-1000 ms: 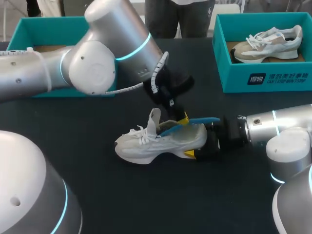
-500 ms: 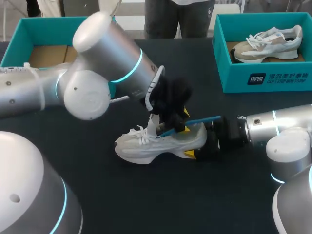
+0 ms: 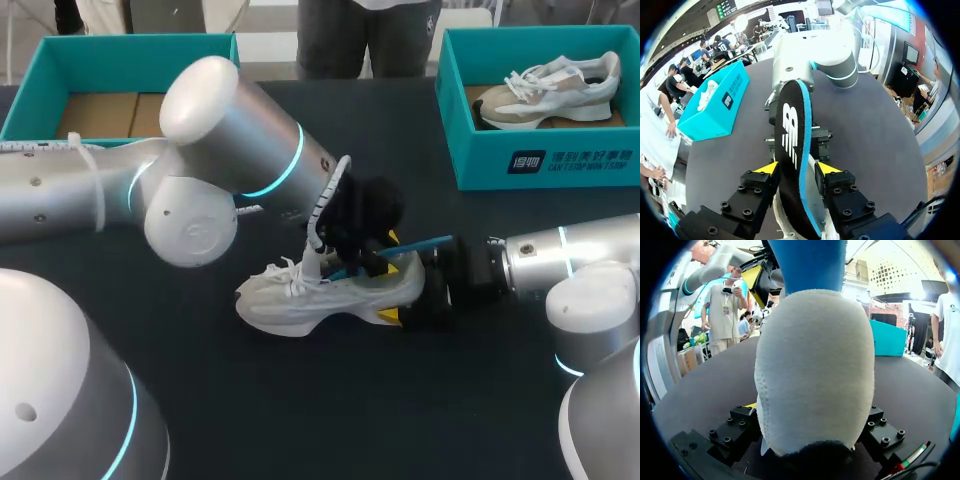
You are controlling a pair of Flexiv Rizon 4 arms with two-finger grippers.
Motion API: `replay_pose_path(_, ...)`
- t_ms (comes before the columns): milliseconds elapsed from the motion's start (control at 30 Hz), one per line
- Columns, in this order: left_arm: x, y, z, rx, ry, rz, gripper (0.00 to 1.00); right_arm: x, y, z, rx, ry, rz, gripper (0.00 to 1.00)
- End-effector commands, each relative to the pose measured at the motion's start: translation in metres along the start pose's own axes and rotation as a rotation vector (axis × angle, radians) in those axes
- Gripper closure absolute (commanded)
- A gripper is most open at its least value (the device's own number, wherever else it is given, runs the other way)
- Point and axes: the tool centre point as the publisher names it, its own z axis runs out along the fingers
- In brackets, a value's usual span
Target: Take the shoe out of the shoebox, open the shoe tongue, remove and reinsert the insole, then place the shoe into the shoebox
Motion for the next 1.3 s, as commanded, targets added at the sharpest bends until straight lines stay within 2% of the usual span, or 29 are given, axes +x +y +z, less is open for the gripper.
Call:
replay_pose_path(33,-0.007,-0.005,0.013,-0.003,-0.001,-0.004,0.87,-0.001,-0.003,0.005,0.003,-0.002,0.0,1.0)
replay_pose_path(67,-0.007,-0.005,0.013,-0.004,-0.001,-0.006,1.0,-0.001,-0.003,0.005,0.003,-0.002,0.0,1.0)
replay_pose_path(200,-0.007,-0.003,0.014,0.003,0.001,-0.027,1.0,-0.001,-0.003,0.005,0.003,-0.002,0.0,1.0)
replay_pose_path(367,-0.001,-0.012,-0.012,0.038,0.008,-0.064,1.0,-0.001,-0.003,0.005,0.003,-0.002,0.0,1.0)
replay_pose_path(500,0.0,-0.033,-0.038,0.08,0.018,-0.122,1.0,-0.001,-0.003,0.005,0.003,-0.002,0.0,1.0)
replay_pose_path(633,0.0,-0.061,-0.069,0.169,0.05,-0.239,1.0,-0.001,-0.003,0.005,0.003,-0.002,0.0,1.0)
replay_pose_path(767,0.005,-0.088,-0.099,0.207,0.05,-0.308,1.0,-0.001,-0.003,0.005,0.003,-0.002,0.0,1.0)
replay_pose_path(867,0.01,-0.106,-0.121,0.264,0.056,-0.334,1.0,-0.001,-0.003,0.005,0.003,-0.002,0.0,1.0)
replay_pose_path(1000,0.005,-0.13,-0.144,0.348,0.077,-0.434,1.0,-0.001,-0.003,0.005,0.003,-0.002,0.0,1.0)
replay_pose_path(1167,-0.002,-0.144,-0.174,0.481,0.103,-0.543,1.0,-0.001,-0.003,0.005,0.003,-0.002,0.0,1.0)
replay_pose_path(1300,-0.005,-0.145,-0.179,0.493,0.113,-0.554,1.0,-0.001,-0.003,0.005,0.003,-0.002,0.0,1.0)
